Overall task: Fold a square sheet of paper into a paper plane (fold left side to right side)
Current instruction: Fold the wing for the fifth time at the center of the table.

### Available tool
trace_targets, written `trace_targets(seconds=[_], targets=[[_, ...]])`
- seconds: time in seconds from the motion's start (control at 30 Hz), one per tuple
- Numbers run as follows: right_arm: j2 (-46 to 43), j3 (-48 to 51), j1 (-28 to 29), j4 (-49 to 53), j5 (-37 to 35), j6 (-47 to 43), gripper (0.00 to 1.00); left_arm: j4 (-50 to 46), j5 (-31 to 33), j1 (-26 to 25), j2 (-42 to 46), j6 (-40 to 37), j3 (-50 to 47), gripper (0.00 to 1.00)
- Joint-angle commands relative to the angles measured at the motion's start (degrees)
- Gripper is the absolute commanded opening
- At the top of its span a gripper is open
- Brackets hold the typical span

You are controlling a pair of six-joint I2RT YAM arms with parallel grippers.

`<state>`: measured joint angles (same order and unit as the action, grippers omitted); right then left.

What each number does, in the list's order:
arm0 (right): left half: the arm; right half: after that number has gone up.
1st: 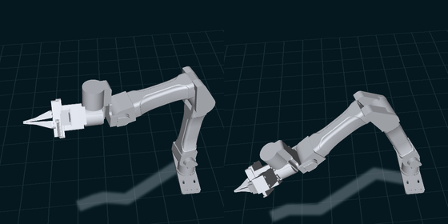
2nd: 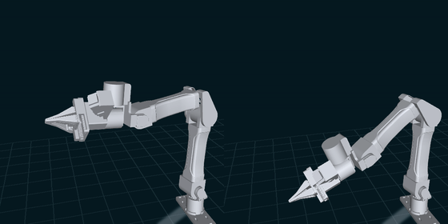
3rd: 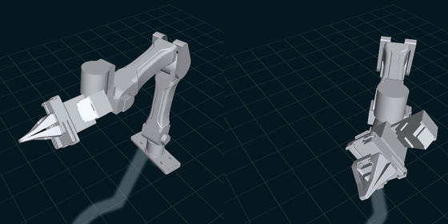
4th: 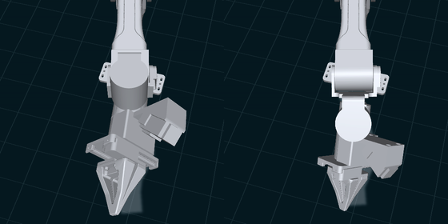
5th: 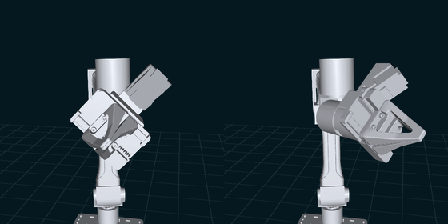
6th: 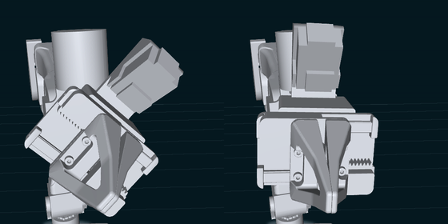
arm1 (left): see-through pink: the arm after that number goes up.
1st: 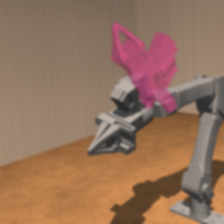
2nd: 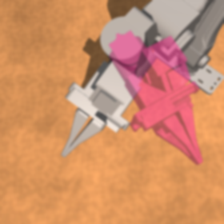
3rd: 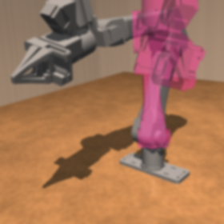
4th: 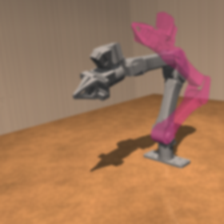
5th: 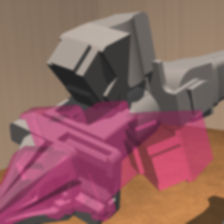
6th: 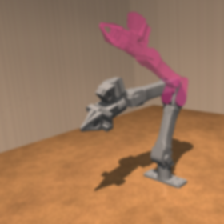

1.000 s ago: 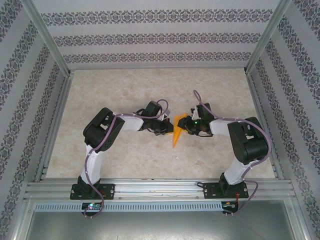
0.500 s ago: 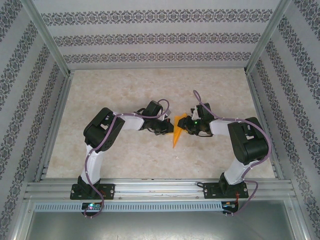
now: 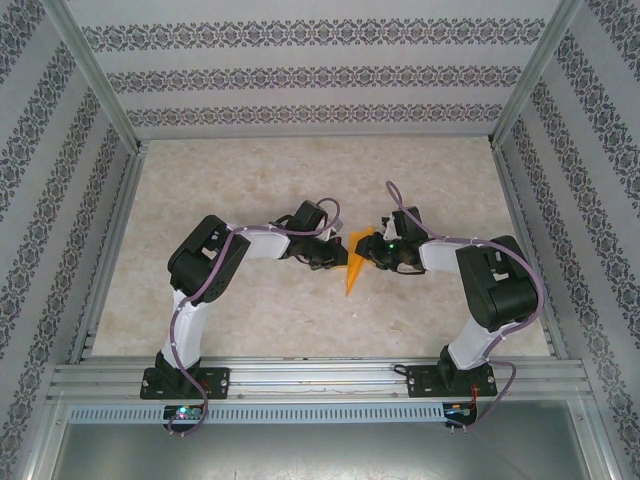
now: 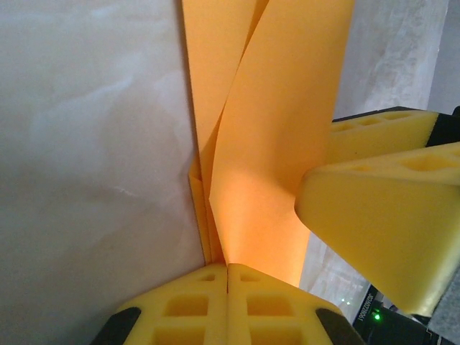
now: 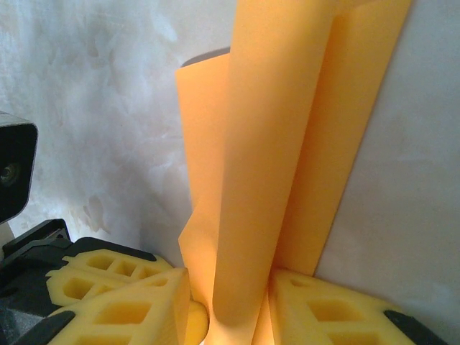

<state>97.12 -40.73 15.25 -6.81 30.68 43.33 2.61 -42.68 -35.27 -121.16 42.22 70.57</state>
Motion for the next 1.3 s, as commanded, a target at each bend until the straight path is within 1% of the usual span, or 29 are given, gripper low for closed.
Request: trace_targets(seconds=[0.0, 0.07, 0.2, 0.27, 0.37, 0.73, 1.07, 1.27], targets=[[-1.04, 1.60, -0.30, 3.38, -3.34, -0.28, 0.36, -4.41, 4.95, -0.95, -2.98, -2.50, 0.53, 0.04], [-1.40, 1.79, -0.54, 3.62, -3.43, -0.31, 0.36, -4.81, 5.09, -1.05, -3.09, -2.70, 0.79, 0.05], [-1.92, 2.06, -0.83, 3.91, -3.35, -0.44, 0.40, -4.90, 5.06, -1.29, -3.38, -2.67, 1.08, 0.04], [-2.02, 2.15, -0.92, 3.99, -3.25, -0.54, 0.40, -4.90, 5.06, -1.47, -3.52, -2.67, 1.25, 0.04], [-2.13, 2.10, -1.09, 4.08, -3.18, -0.67, 0.40, -5.02, 5.06, -1.65, -3.55, -2.75, 1.51, 0.05], [2.56, -0.37, -0.22, 3.40, -1.00, -0.70, 0.40, -1.01, 4.53, -1.93, -0.80, -2.97, 0.74, 0.04], [5.00, -2.68, 1.00, 3.12, 0.35, -1.31, 0.39, 3.59, 5.80, -1.91, 2.96, -3.28, -1.59, 0.03], [5.62, -3.47, 1.19, 3.28, 0.79, -2.02, 0.37, 3.48, 6.84, -1.91, 4.96, -4.25, -2.19, 0.03]])
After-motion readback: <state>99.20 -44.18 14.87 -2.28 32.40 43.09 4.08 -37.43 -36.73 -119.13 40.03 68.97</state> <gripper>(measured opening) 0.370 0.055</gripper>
